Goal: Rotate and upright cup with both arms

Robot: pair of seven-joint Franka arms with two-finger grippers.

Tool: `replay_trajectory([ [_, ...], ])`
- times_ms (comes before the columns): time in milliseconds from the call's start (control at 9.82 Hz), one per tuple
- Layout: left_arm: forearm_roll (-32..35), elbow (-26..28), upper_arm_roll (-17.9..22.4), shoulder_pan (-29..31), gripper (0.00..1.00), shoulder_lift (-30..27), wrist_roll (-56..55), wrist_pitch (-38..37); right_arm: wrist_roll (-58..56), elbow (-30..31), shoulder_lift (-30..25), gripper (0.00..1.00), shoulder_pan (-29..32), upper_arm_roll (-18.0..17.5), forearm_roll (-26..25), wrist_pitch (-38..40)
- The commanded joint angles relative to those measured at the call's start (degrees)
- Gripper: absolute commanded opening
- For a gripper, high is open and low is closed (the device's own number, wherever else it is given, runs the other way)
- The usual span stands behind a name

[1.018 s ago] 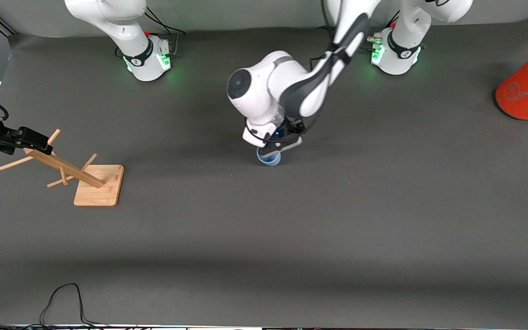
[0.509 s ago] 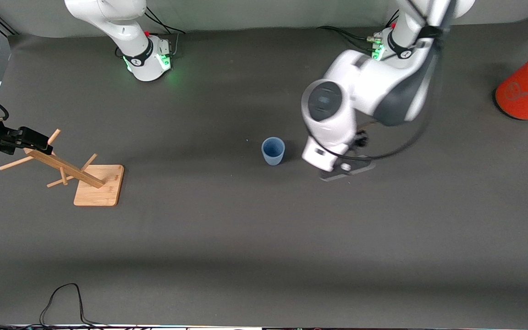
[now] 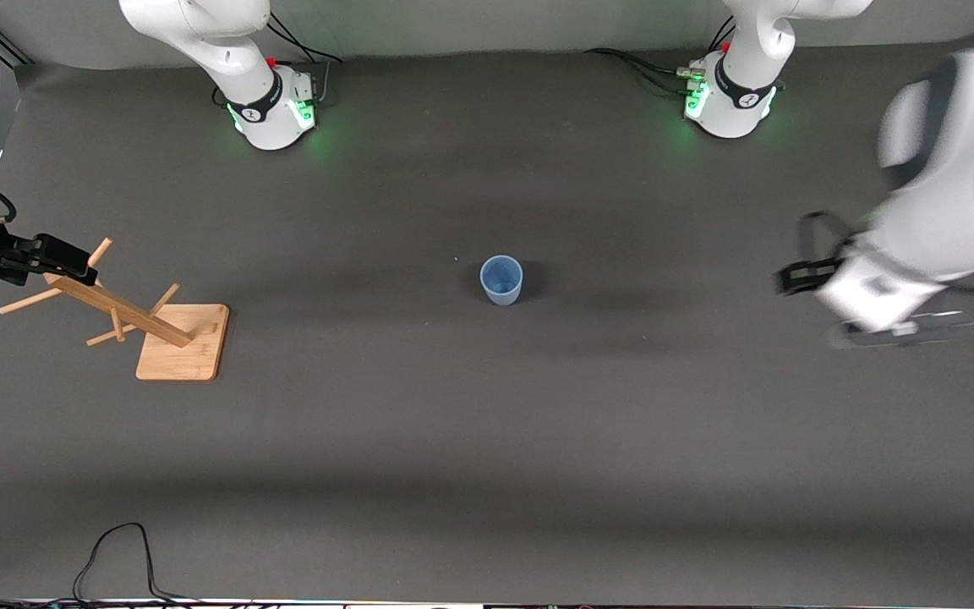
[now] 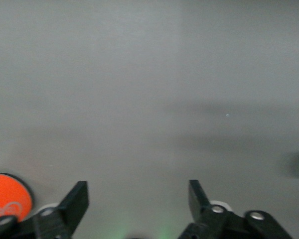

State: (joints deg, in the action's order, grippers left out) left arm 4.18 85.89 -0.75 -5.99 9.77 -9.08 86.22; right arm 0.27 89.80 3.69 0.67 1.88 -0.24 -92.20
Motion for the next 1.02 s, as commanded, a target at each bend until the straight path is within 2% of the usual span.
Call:
replay_trajectory([
  [0,-0.5,9.7,-0.4,1.2,1.0,-10.3,6.6,1.9,0.5,-0.1,-0.6,1.0,0.2,-0.1,0.6,0.2],
  [204,-0.8,18.9,0.4,2.3,1.0,-18.7,10.0,8.3,0.5,-0.1,-0.6,1.0,0.2,-0.2,0.6,0.2],
  [407,-7.1,19.4,2.4,3.6,1.0,-19.3,10.1,8.3,0.5,-0.1,-0.6,1.0,0.2,-0.1,0.6,0.2],
  [916,-5.9,18.0,2.5,3.9,1.0,-17.8,10.2,8.7,0.3,0.0,-0.7,1.0,0.2,-0.1,0.6,0.1],
])
